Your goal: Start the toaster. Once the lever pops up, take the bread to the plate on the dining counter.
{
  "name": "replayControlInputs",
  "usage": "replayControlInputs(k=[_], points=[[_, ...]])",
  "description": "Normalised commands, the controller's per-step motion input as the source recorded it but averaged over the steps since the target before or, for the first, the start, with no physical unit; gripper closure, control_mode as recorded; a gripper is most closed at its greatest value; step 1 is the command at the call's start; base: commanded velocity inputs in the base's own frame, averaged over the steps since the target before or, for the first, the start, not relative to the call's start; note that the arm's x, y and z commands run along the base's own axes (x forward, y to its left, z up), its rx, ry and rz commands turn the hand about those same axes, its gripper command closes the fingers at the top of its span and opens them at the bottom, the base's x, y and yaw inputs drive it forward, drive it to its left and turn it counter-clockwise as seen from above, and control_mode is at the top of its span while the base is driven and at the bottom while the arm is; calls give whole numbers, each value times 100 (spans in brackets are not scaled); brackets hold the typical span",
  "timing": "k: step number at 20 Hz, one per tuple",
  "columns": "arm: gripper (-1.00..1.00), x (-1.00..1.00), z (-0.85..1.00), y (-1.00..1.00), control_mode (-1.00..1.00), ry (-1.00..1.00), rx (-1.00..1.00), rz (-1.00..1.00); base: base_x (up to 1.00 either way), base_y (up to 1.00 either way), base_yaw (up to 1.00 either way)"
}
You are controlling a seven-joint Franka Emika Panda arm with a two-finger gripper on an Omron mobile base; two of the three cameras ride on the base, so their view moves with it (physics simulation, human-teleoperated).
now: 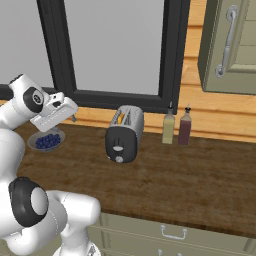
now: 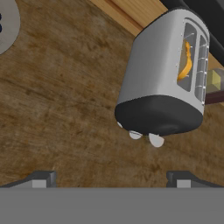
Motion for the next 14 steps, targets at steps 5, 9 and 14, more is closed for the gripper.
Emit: replayControlInputs(k=[5,9,14], points=[[-100,0,0,0,-100,0,0,0,0,0,0],[-100,0,0,0,-100,0,0,0,0,0,0],[-100,0,0,0,-100,0,0,0,0,0,0]])
